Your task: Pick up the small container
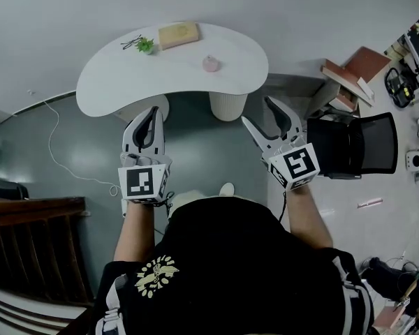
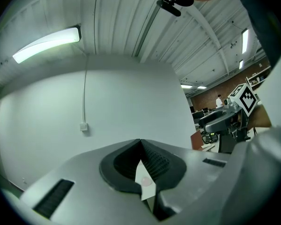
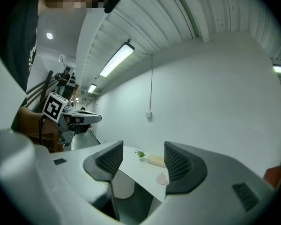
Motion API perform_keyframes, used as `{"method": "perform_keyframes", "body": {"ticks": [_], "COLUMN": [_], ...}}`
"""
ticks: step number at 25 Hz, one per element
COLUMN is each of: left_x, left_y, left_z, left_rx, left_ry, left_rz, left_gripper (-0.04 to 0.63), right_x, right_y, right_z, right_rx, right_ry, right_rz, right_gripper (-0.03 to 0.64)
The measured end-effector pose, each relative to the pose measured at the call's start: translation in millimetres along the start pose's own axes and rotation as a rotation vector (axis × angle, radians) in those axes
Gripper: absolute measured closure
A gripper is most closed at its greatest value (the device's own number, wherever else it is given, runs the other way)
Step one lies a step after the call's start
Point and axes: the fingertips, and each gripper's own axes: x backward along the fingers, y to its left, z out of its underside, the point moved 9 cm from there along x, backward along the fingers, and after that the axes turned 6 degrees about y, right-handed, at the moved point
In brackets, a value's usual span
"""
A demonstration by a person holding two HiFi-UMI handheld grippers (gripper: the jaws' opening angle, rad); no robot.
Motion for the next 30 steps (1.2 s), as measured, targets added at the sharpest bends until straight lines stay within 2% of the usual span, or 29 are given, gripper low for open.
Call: {"method": "perform_keyframes", "body": {"ticks": [10, 16, 30], "left_x": [-22.8, -40.5, -131.8], "left_y": [2.2, 10.9, 58.6], "left_z": [4.4, 6.0, 10.8], "left_rx": [0.021, 0.026, 0.044], "left_ry": [0.022, 0.005, -0.009], "left_rz": [0.004, 0.012, 0.064], "left_gripper": [0.577, 0.577, 0.577], "right_x": [-18.3, -37.4, -118.9], "right_y": [-15.9, -20.3, -56.8], "right_z": [-1.0, -1.8, -11.6], "right_rx": [0.011, 0.019, 0.004], "right_ry": [0.012, 0.023, 0.060], "right_rz": [-0.011, -0.020, 0.011], "right_gripper": [0.353, 0.353, 0.353]}}
